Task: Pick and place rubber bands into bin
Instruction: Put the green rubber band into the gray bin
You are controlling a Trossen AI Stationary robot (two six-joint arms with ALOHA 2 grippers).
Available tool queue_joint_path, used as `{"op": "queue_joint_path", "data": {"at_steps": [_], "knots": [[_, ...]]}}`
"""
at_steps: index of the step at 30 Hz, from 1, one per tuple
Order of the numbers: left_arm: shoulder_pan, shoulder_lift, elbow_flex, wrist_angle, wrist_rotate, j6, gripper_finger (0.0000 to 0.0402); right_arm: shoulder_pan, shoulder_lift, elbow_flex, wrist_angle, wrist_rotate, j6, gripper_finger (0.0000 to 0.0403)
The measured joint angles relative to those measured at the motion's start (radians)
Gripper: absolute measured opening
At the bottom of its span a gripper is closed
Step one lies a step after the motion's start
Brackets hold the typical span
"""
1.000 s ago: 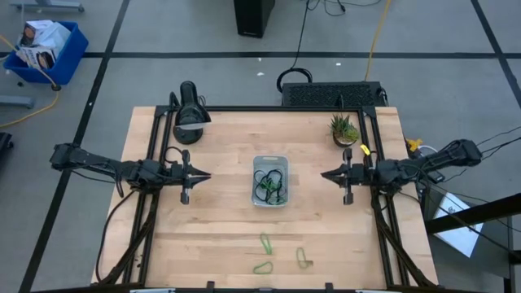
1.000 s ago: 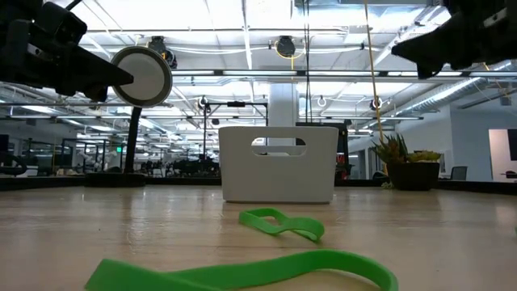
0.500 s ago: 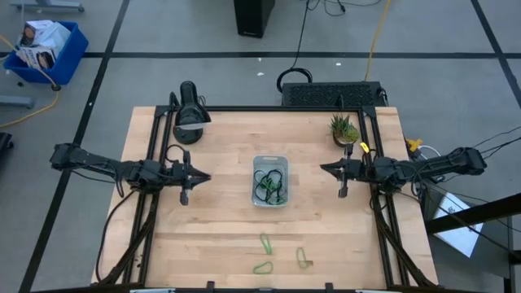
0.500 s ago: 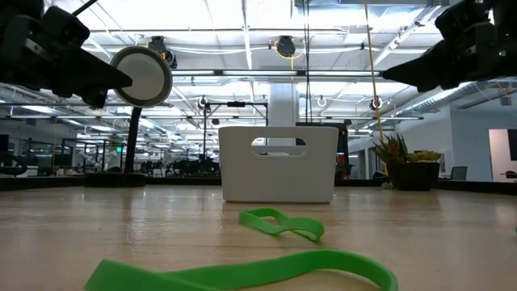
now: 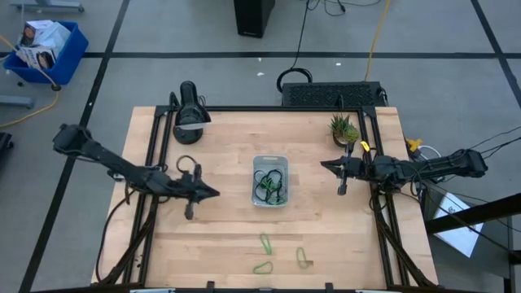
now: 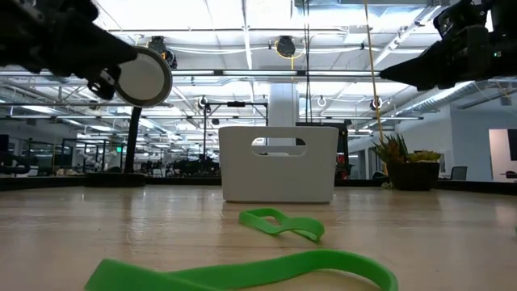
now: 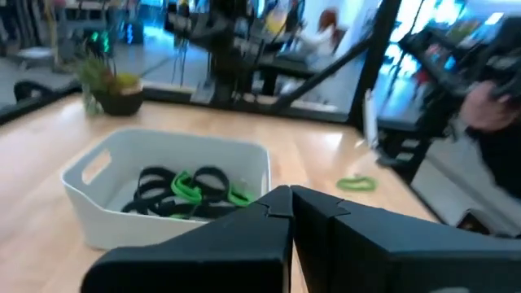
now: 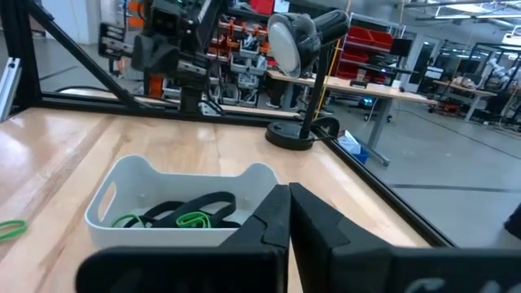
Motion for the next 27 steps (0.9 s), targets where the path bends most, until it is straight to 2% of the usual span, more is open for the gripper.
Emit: {"op": "queue_joint_path", "data": {"at_steps": [3, 8, 15, 21, 24, 27], "knots": [[-0.022, 0.159, 0.113, -0.053, -0.032, -0.002, 0.001, 0.0, 0.0, 0.0, 0.006, 0.0, 0.003, 0.0002], [-0.056, 0.398, 0.304, -0.149, -0.021, 0.107, 0.0026, 0.0, 0.0, 0.0, 0.006, 0.0, 0.024, 0.0001], [-0.081, 0.641, 0.518, -0.163, -0.015, 0.19, 0.0052, 0.0, 0.006, 0.0, 0.004, 0.0, 0.047, 0.0003], [-0.122, 0.838, 0.698, -0.173, -0.009, 0.268, 0.0104, 0.0, 0.006, -0.012, 0.007, -0.001, 0.075, 0.0002], [-0.129, 0.918, 0.778, -0.239, 0.045, 0.296, 0.0137, 0.0, 0.006, -0.027, 0.006, -0.001, 0.079, 0.0004], [-0.121, 0.984, 0.845, -0.326, 0.05, 0.295, 0.0172, 0.0, 0.006, -0.046, 0.048, -0.001, 0.08, 0.0004]]}}
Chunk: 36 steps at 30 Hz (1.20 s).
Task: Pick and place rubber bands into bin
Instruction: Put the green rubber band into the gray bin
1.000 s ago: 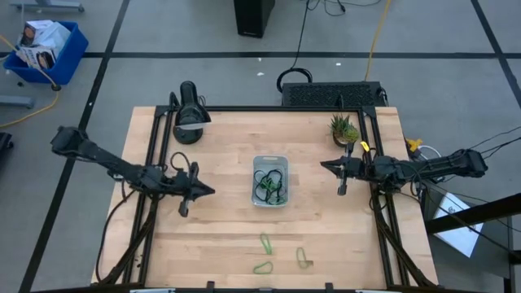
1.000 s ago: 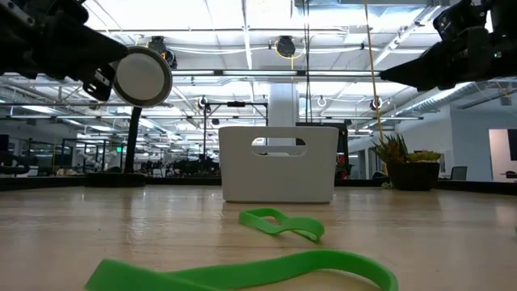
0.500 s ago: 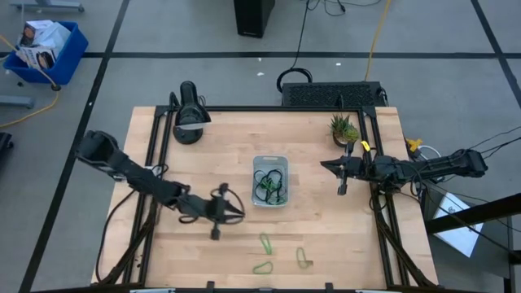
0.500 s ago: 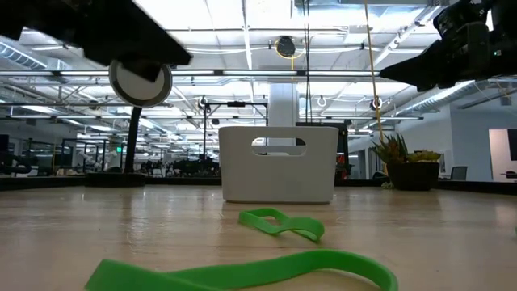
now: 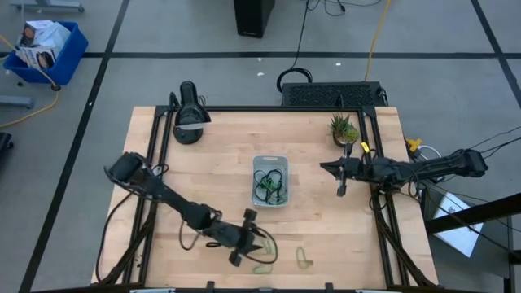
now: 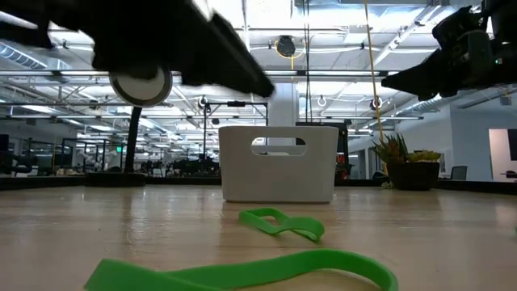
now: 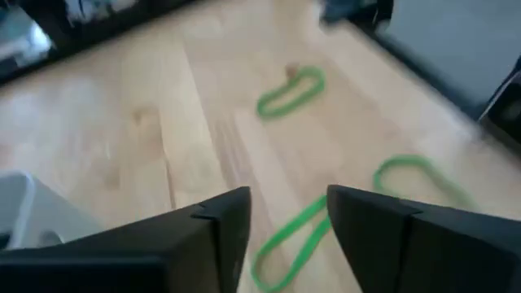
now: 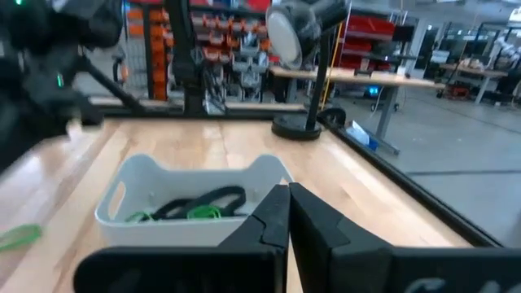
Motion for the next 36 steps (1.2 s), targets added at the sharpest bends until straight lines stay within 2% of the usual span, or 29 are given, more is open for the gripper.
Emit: {"op": "queue_joint_path", "data": {"at_steps": [5, 8, 12, 25, 29, 31, 34, 36], "knots": [[0.018, 0.068, 0.059, -0.07, 0.045, -0.002, 0.0212, 0.0, 0.0, -0.045, 0.167, 0.0, -0.013, 0.0004], [0.029, 0.087, 0.065, -0.068, 0.08, -0.014, 0.0222, 0.0, 0.0, -0.049, 0.182, 0.0, -0.033, 0.0004], [0.045, 0.11, 0.065, -0.079, 0.126, -0.044, 0.022, 0.0, -0.002, -0.05, 0.193, 0.001, -0.061, 0.0004], [0.076, 0.186, 0.067, -0.059, 0.16, -0.101, 0.0192, 0.0, -0.002, -0.053, 0.233, 0.002, -0.131, 0.0004], [0.078, 0.187, 0.067, -0.064, 0.164, -0.106, 0.0154, 0.0, -0.002, -0.054, 0.246, 0.002, -0.136, 0.0004], [0.078, 0.188, 0.067, -0.066, 0.172, -0.106, 0.0115, 0.0, -0.002, -0.054, 0.252, 0.001, -0.136, 0.0004], [0.079, 0.188, 0.066, -0.069, 0.211, -0.105, 0.0036, 0.0, -0.002, -0.054, 0.257, 0.001, -0.134, 0.0004], [0.081, 0.188, 0.066, -0.071, 0.227, -0.107, 0.0013, 0.0, -0.002, -0.054, 0.257, 0.001, -0.134, 0.0004]]}}
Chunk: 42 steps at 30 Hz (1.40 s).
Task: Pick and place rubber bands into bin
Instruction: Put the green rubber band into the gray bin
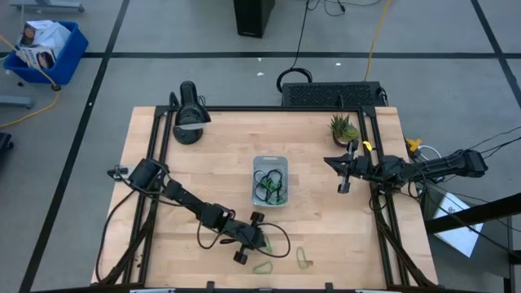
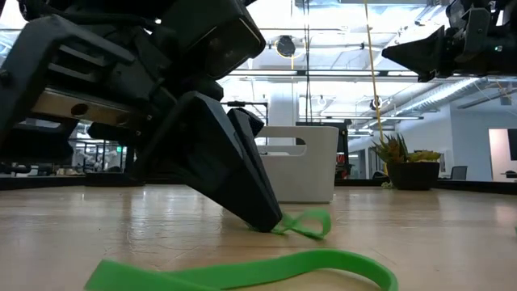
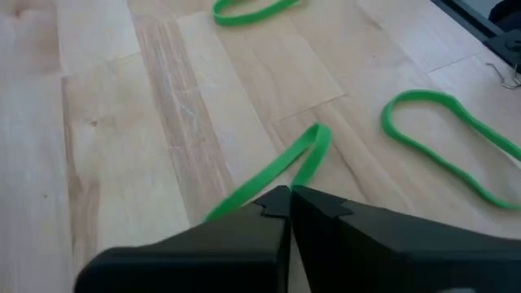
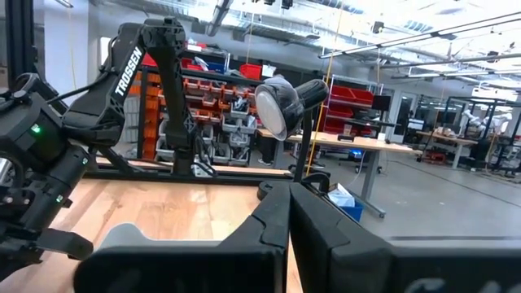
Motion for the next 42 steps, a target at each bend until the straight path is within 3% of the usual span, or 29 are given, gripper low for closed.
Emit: {"op": "queue_joint_path", "data": {"at_steps": [7, 17, 22, 27, 37, 42], "knots": [[-0.013, -0.034, -0.004, -0.004, -0.049, 0.053, 0.0004, 0.0, 0.0, -0.001, 0.0, 0.0, 0.002, 0.0004], [-0.04, -0.243, -0.003, -0.053, -0.164, 0.165, 0.0002, 0.0, 0.0, -0.001, 0.0, -0.001, 0.002, 0.0004], [-0.033, -0.273, -0.003, -0.103, -0.14, 0.054, 0.0009, 0.0, 0.0, -0.001, -0.001, -0.001, 0.006, 0.0004], [-0.032, -0.208, -0.003, -0.128, -0.143, -0.013, 0.005, 0.0, 0.0, -0.001, -0.001, -0.001, 0.006, 0.0004], [-0.015, -0.122, -0.003, -0.114, -0.158, -0.082, 0.0198, 0.0, 0.0, -0.001, 0.0, -0.002, 0.017, 0.0004], [-0.001, -0.099, -0.003, -0.109, -0.159, -0.09, 0.0245, 0.0, 0.0, -0.002, -0.001, -0.002, 0.018, 0.0004]]}}
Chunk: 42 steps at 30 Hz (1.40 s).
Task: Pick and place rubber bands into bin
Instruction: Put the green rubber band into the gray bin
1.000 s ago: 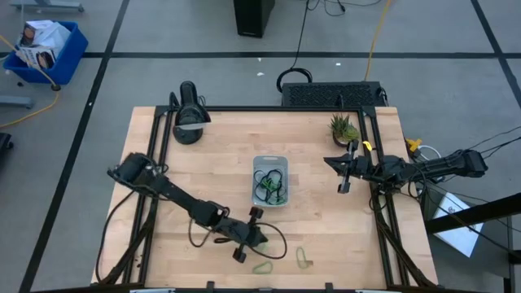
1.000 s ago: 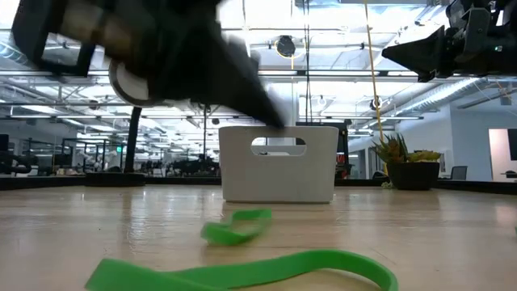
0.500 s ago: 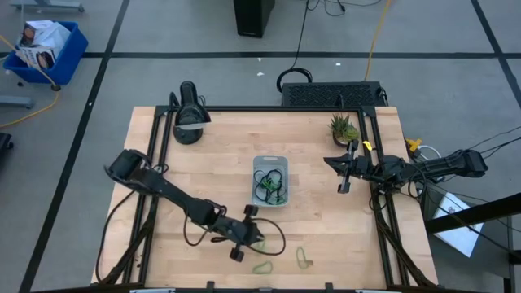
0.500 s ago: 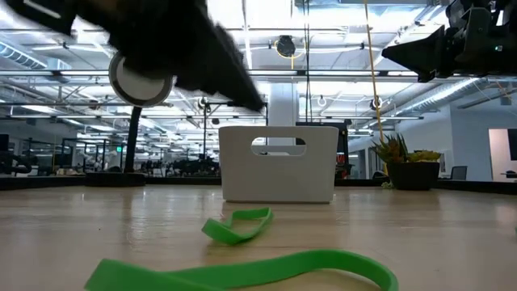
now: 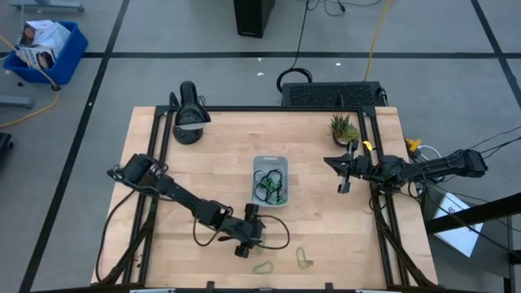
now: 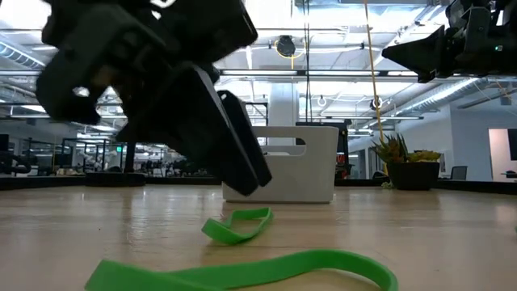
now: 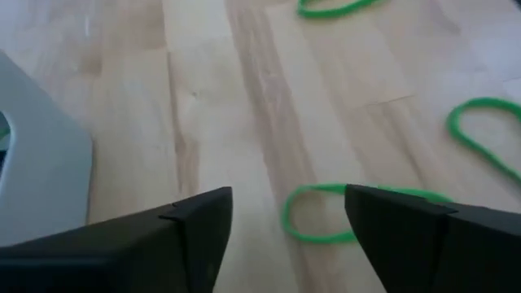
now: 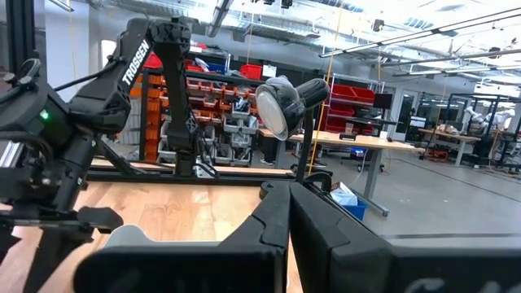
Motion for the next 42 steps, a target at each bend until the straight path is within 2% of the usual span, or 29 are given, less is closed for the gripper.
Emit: {"op": "queue_joint_path", "data": {"at_steps": [7, 14, 18, 23, 25, 32, 36, 42], "knots": [[0.004, 0.04, 0.0, 0.007, 0.005, -0.006, 0.0261, 0.0, 0.0, 0.0, 0.0, 0.0, 0.0, 0.0004], [0.004, 0.052, 0.002, 0.018, 0.026, -0.005, 0.0226, 0.0, 0.0, 0.0, 0.0, 0.0, 0.0, 0.0004], [-0.005, 0.053, 0.002, 0.018, 0.031, 0.015, 0.0166, 0.0, 0.0, 0.0, 0.0, 0.0, 0.0, 0.0004], [-0.013, 0.053, 0.002, 0.015, 0.045, 0.035, 0.0041, 0.0, 0.0, 0.0, 0.0, 0.0, 0.0, 0.0004], [-0.011, 0.053, 0.002, 0.018, 0.054, 0.035, 0.0012, 0.0, 0.0, 0.0, 0.0, 0.0, 0.0, 0.0004], [-0.019, 0.046, 0.0, 0.066, 0.033, 0.104, 0.0005, 0.0, 0.0, 0.0, 0.0, 0.0, -0.001, 0.0004], [-0.029, 0.0, 0.0, 0.116, 0.025, 0.157, 0.0003, 0.0, 0.0, 0.0, 0.0, 0.0, -0.002, 0.0004], [-0.032, -0.028, 0.0, 0.121, 0.015, 0.158, 0.0003, 0.0, 0.0, 0.0, 0.0, 0.0, -0.004, 0.0004]]}}
